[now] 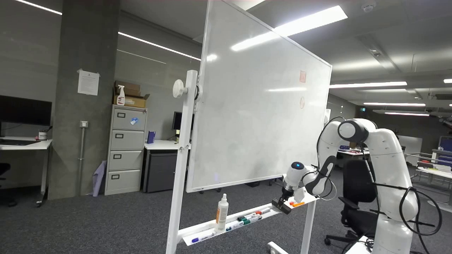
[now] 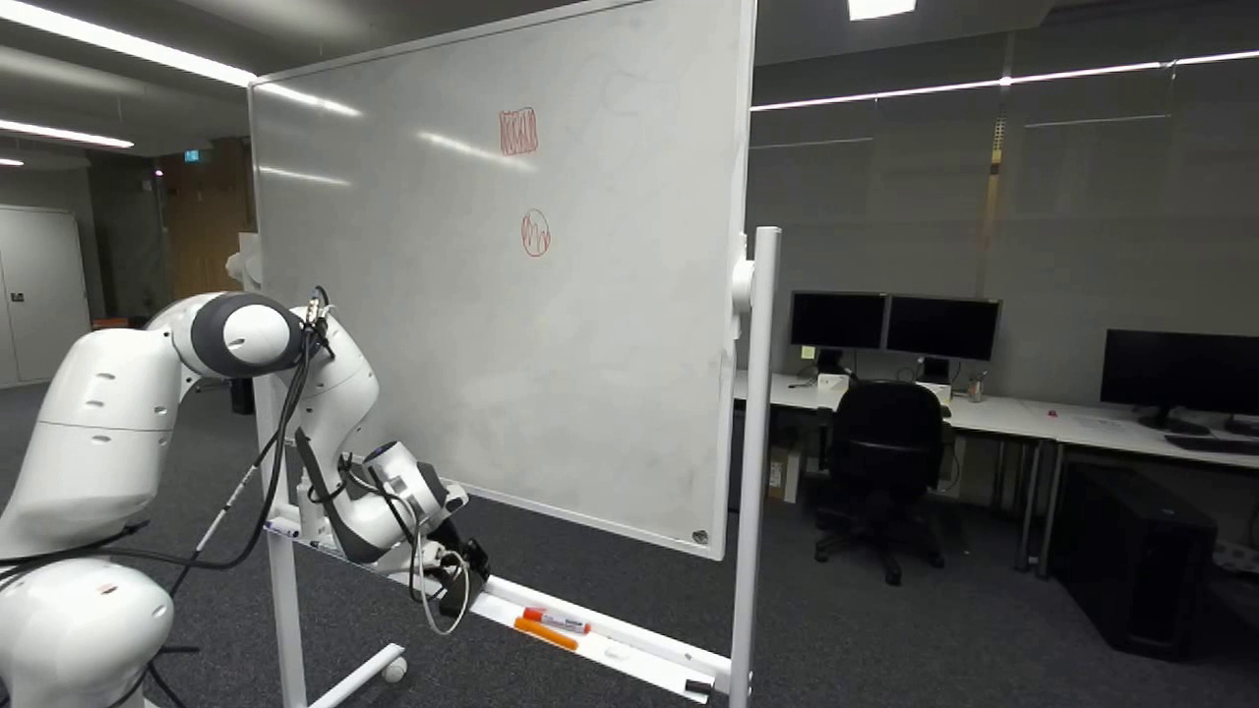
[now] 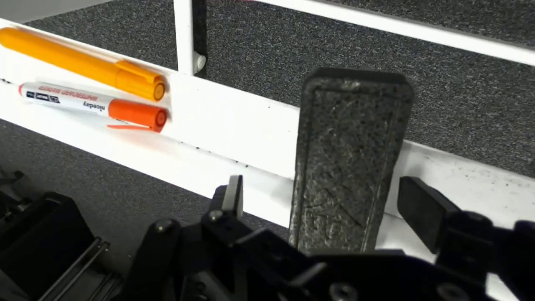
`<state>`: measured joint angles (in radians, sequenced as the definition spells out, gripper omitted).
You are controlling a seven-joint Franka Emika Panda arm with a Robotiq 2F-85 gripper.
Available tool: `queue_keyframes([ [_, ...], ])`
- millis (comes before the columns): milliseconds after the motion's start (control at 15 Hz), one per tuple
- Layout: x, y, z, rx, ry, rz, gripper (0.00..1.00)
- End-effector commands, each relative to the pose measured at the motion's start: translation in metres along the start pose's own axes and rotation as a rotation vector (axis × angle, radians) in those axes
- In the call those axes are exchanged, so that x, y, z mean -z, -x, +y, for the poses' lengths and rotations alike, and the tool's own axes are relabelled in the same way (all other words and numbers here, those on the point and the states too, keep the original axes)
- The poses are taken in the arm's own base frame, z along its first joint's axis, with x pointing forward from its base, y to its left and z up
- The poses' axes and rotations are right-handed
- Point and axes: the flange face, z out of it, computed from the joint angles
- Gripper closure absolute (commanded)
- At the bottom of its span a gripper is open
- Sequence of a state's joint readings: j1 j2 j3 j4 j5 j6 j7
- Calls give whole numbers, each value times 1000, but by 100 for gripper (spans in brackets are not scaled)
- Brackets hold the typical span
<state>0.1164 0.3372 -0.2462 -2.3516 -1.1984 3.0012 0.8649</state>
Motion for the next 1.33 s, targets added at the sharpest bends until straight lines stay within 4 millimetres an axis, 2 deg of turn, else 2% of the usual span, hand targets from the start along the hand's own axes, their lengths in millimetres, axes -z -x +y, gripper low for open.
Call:
queue_keyframes([
  [0,-4,-3,-3,12,-2,23,0],
  [200,-6,-4,-6,12,3,27,0],
  [267,-7,-5,-6,8,4,30,19],
  [667,-6,-6,-4,-8,9,35,63],
  [733,-6,-5,-3,-13,10,32,68],
  [1267,5,10,0,0,-3,3,68],
])
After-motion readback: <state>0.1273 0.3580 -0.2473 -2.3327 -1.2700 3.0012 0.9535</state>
